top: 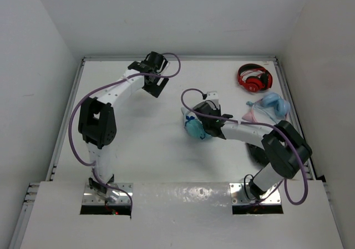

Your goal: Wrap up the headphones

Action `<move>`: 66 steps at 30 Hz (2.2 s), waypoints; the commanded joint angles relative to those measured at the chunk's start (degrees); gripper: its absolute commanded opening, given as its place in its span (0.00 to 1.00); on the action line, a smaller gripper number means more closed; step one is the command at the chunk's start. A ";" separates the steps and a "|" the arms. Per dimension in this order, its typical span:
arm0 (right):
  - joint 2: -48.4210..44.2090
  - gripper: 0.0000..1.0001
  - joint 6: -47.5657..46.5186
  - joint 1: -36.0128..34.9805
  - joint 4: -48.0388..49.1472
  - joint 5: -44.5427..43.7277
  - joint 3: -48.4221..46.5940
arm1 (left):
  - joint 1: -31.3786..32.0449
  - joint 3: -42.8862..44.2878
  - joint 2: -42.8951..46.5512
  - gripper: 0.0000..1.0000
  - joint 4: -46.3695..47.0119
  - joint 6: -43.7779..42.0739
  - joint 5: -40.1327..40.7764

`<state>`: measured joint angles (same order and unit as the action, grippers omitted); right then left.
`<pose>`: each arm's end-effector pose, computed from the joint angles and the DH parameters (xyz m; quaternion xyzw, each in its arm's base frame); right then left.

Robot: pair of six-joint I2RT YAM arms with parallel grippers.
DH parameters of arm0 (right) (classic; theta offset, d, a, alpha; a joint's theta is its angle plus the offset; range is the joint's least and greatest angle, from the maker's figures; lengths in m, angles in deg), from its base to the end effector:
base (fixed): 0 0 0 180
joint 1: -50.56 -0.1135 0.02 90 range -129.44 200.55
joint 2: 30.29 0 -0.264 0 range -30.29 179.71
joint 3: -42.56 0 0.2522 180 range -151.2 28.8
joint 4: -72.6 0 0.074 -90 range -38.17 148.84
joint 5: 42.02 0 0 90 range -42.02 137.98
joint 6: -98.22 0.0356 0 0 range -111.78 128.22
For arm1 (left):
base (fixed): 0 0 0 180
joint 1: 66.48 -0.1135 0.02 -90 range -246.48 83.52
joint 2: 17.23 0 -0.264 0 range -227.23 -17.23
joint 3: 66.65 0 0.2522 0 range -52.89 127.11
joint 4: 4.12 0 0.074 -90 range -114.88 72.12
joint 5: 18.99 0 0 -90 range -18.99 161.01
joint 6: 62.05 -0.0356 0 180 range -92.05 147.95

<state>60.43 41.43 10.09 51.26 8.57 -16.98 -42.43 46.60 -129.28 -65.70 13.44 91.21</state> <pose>0.2435 0.1781 0.1664 0.0517 0.8966 -0.0742 0.4335 0.3925 -0.1617 0.2701 0.2720 0.9132 0.1480 0.2649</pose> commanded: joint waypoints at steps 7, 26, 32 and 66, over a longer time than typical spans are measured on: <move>-0.36 0.04 -5.08 9.34 -1.75 -3.65 1.04 | 0.20 0.45 4.12 0.94 1.76 -0.09 1.50; -10.91 0.90 -23.00 10.76 10.47 1.01 1.14 | 0.20 -0.69 5.44 0.94 1.76 -0.88 2.20; -18.64 0.99 -28.10 11.11 3.82 1.72 -4.49 | 0.12 -1.04 6.40 0.94 2.02 -1.40 5.00; -58.56 0.99 -30.23 26.85 -9.92 -29.83 7.99 | -2.43 -20.55 11.77 0.97 5.01 1.50 6.95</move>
<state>-0.27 8.05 36.88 37.27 -15.30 -6.35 -45.42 25.00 -119.12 -61.39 14.12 98.84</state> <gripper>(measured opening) 0.986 0.974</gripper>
